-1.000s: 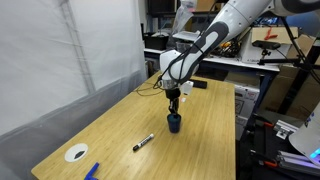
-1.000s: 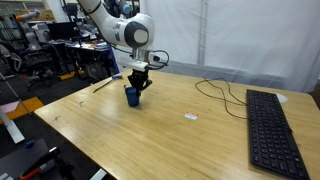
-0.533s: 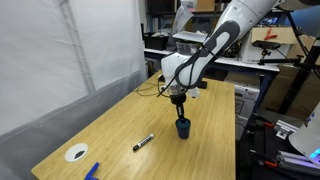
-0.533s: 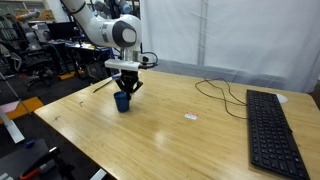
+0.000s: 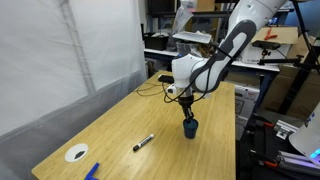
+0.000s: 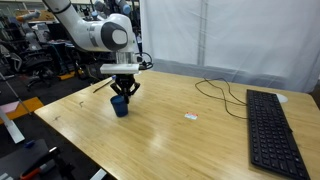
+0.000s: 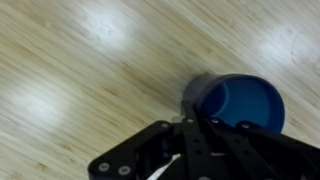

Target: Move the cup forward

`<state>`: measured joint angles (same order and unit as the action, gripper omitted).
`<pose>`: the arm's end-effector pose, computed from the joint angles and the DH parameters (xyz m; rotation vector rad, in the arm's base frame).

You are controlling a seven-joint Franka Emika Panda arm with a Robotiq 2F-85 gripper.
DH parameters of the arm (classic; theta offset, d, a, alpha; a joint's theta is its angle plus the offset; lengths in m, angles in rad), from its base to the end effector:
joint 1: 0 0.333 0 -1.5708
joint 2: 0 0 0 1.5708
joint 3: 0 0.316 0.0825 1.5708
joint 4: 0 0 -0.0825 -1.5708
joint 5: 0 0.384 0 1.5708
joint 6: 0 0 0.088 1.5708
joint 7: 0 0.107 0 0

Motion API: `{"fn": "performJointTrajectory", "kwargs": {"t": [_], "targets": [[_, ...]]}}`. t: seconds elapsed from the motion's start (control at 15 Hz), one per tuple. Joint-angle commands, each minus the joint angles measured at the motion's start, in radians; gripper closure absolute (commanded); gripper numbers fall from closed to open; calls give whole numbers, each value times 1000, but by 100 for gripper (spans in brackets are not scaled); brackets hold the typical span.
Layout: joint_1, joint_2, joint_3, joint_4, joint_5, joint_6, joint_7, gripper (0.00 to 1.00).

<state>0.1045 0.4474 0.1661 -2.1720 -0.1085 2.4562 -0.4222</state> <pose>0.5240 0.1482 0.1740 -2.8815 -1.1705 0.2383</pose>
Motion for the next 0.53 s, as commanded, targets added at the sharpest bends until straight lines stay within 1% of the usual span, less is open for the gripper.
{"fn": "performJointTrajectory", "kwargs": {"t": [0.0,0.2,0.33,0.4,0.47], "targets": [[-47,-40,23,-85,-1,115,-79,99],[-68,-51,35,-114,7,164,-128,99],[-80,-53,47,-120,13,174,-152,99],[-84,-54,51,-123,15,177,-160,70],[-88,-54,55,-125,18,179,-168,68]]}}
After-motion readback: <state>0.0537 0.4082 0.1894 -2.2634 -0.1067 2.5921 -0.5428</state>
